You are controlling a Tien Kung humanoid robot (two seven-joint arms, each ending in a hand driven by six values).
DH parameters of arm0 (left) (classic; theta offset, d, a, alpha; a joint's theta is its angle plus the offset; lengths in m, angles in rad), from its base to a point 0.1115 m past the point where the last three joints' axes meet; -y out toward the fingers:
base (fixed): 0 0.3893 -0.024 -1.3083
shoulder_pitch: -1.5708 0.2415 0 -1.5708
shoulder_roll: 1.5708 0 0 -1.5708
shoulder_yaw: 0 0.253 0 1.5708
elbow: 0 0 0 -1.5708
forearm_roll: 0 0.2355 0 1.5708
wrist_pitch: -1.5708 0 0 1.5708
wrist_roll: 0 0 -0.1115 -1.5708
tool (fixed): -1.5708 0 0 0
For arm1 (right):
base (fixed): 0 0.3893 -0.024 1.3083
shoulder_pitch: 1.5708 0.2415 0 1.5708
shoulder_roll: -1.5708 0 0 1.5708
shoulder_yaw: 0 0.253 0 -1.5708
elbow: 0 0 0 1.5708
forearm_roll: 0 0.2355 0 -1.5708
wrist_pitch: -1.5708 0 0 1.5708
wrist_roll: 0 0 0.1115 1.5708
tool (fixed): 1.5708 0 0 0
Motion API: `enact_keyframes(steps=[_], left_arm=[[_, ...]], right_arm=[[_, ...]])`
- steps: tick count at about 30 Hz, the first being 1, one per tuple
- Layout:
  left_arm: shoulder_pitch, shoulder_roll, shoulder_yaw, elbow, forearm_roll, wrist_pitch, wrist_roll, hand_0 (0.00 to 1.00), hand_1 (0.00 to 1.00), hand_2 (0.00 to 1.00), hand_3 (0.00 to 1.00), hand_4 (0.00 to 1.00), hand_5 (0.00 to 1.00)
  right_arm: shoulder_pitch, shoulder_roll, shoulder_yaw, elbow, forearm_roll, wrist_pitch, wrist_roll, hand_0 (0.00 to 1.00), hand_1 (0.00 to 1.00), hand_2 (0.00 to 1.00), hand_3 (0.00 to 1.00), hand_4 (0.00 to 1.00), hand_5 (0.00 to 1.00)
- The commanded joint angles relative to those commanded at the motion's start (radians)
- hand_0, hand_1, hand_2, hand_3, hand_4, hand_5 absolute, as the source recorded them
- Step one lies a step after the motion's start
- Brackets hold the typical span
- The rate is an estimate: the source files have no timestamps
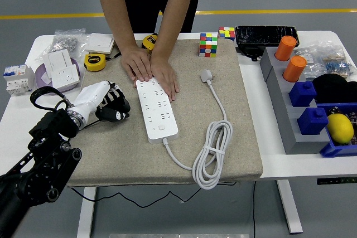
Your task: Pick up the plug,place it near the board,insert it into the board,press the button
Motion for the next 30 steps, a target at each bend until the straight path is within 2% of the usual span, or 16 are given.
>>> enact_keyframes(steps=[5, 6, 8, 11, 12, 14, 15, 17, 18, 19, 25, 30], left_arm=[[0.004, 0.003, -0.004, -0.03, -0.162, 0.0, -0.029, 0.998, 0.998, 0.981, 0.951, 0.998, 0.998], [0.007, 0.004, -0.005, -0.038, -0.196, 0.002, -0.034, 0.998, 0.998, 0.998, 0.983, 0.998, 0.998], [0.021, 0.002, -0.011, -0.063, -0.277, 0.02, -0.056, 0.998, 0.998, 0.998, 0.983, 0.998, 0.998], [0.065, -0.018, -0.043, -0.126, -0.406, 0.075, -0.11, 0.998, 0.998, 0.998, 0.983, 0.998, 0.998], [0.087, -0.031, -0.06, -0.15, -0.451, 0.097, -0.133, 0.921, 0.972, 0.918, 0.895, 0.998, 0.998], [0.114, -0.045, -0.074, -0.176, -0.529, 0.121, -0.161, 0.921, 0.972, 0.918, 0.895, 0.998, 0.998], [0.143, -0.057, -0.088, -0.203, -0.575, 0.136, -0.184, 0.921, 0.972, 0.918, 0.895, 0.998, 0.998], [0.183, -0.064, -0.103, -0.24, -0.659, 0.145, -0.206, 0.921, 0.972, 0.918, 0.895, 0.998, 0.998], [0.203, -0.064, -0.109, -0.258, -0.698, 0.146, -0.214, 0.833, 0.884, 0.851, 0.832, 0.998, 0.998], [0.227, -0.063, -0.116, -0.276, -0.744, 0.146, -0.222, 0.833, 0.884, 0.851, 0.832, 0.998, 0.998], [0.299, -0.05, -0.154, -0.296, -0.997, 0.145, -0.231, 0.811, 0.863, 0.835, 0.813, 0.998, 0.998], [0.337, -0.056, -0.189, -0.3, -1.192, 0.144, -0.225, 0.803, 0.849, 0.825, 0.808, 0.998, 0.998]], right_arm=[[-0.001, -0.001, -0.001, 0.0, -0.003, 0.001, -0.001, 0.795, 0.7, 0.709, 0.75, 0.998, 0.985], [-0.001, -0.001, -0.002, 0.0, -0.003, 0.001, -0.001, 0.796, 0.7, 0.709, 0.75, 0.998, 0.984], [0.0, -0.001, -0.006, 0.0, 0.0, 0.0, 0.0, 0.796, 0.7, 0.709, 0.75, 0.998, 0.984], [0.0, -0.001, -0.009, 0.0, 0.001, 0.0, 0.0, 0.796, 0.7, 0.709, 0.75, 0.998, 0.984], [-0.001, 0.0, -0.009, 0.0, -0.001, 0.0, 0.0, 0.795, 0.7, 0.709, 0.75, 0.998, 0.983], [-0.002, 0.001, -0.011, 0.0, -0.001, 0.0, 0.0, 0.795, 0.7, 0.709, 0.75, 0.998, 0.983], [-0.004, 0.003, -0.012, 0.0, -0.001, 0.001, 0.0, 0.795, 0.7, 0.709, 0.75, 0.998, 0.983], [-0.006, 0.004, -0.011, 0.0, -0.004, 0.001, 0.0, 0.795, 0.7, 0.709, 0.75, 0.998, 0.983], [-0.007, 0.005, -0.011, 0.0, -0.005, 0.001, 0.0, 0.795, 0.7, 0.709, 0.75, 0.998, 0.984], [-0.009, 0.005, -0.01, 0.0, -0.007, 0.001, -0.001, 0.795, 0.7, 0.709, 0.75, 0.998, 0.984], [-0.012, 0.009, -0.006, 0.0, -0.013, 0.002, -0.001, 0.795, 0.7, 0.709, 0.75, 0.998, 0.983], [-0.011, 0.012, -0.009, 0.0, -0.013, 0.001, 0.001, 0.795, 0.7, 0.709, 0.75, 0.998, 0.983]])
